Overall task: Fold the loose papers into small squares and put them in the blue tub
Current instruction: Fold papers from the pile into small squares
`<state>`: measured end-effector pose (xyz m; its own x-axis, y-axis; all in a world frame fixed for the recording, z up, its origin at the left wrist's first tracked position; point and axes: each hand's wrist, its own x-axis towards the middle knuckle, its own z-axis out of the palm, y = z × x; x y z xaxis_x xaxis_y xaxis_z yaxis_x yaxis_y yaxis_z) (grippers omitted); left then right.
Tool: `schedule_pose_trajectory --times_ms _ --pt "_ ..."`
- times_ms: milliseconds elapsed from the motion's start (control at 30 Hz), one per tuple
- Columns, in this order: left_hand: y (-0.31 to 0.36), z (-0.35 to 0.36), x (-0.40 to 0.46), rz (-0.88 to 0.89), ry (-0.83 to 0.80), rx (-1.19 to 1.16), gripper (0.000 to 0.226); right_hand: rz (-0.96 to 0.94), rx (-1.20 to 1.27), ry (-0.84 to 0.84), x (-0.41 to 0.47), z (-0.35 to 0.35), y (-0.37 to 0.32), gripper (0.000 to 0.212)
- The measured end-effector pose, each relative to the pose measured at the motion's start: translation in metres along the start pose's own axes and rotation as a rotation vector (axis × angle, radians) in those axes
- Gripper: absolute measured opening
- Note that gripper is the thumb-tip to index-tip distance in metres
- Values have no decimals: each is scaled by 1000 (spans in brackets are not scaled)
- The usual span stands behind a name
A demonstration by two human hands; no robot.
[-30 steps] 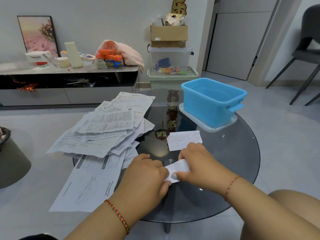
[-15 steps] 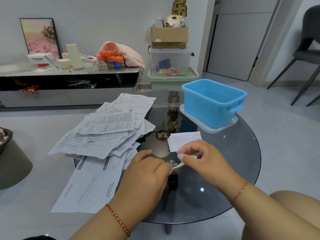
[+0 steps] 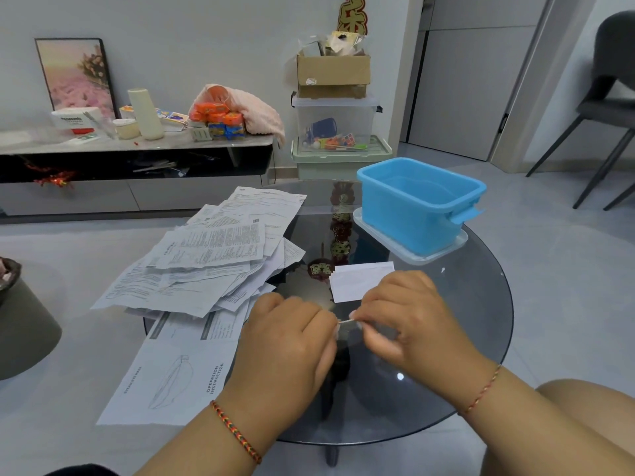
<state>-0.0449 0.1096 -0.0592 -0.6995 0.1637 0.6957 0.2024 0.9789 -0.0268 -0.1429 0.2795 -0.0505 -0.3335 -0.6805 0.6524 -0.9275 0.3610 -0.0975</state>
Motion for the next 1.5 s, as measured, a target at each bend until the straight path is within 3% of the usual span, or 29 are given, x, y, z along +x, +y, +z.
schedule_pose_trajectory --times_ms 100,167,200,267,300,367,467,700,833,1067,1233,1333,1433,1500 --pt "-2 -5 5 -94 37 0 12 103 -61 36 -2 -12 15 14" --pt "0 -1 7 -153 76 -45 6 323 -29 45 -1 -20 18 11" --pt "0 2 8 -154 90 -72 5 506 108 41 1 -22 18 11" --pt "3 12 11 -133 111 -125 4 873 661 19 4 -19 15 13" --pt "5 17 14 -129 117 -145 10 997 896 10 7 -17 12 15" --pt "6 28 20 -124 115 -166 20 1066 1018 56 9 -14 13 13" --pt "5 46 26 -116 27 -159 31 1072 902 139 10 -8 18 13" --pt "-3 74 21 -91 -116 -35 31 734 172 -176 4 20 37 20" --pt "-4 60 22 -170 -212 51 19 667 -7 -124 -1 25 34 26" --pt "-60 17 44 -456 -38 110 16 654 22 -57 0 17 23 19" --pt "-122 10 42 -702 -385 162 50 642 51 -52 1 17 19 21" --pt "-139 18 38 -756 -554 91 48 640 59 -63 2 17 19 22" --pt "-141 19 33 -736 -474 69 16 645 71 -62 3 17 18 22" --pt "-140 18 32 -702 -399 89 21 643 73 -65 3 17 19 22"
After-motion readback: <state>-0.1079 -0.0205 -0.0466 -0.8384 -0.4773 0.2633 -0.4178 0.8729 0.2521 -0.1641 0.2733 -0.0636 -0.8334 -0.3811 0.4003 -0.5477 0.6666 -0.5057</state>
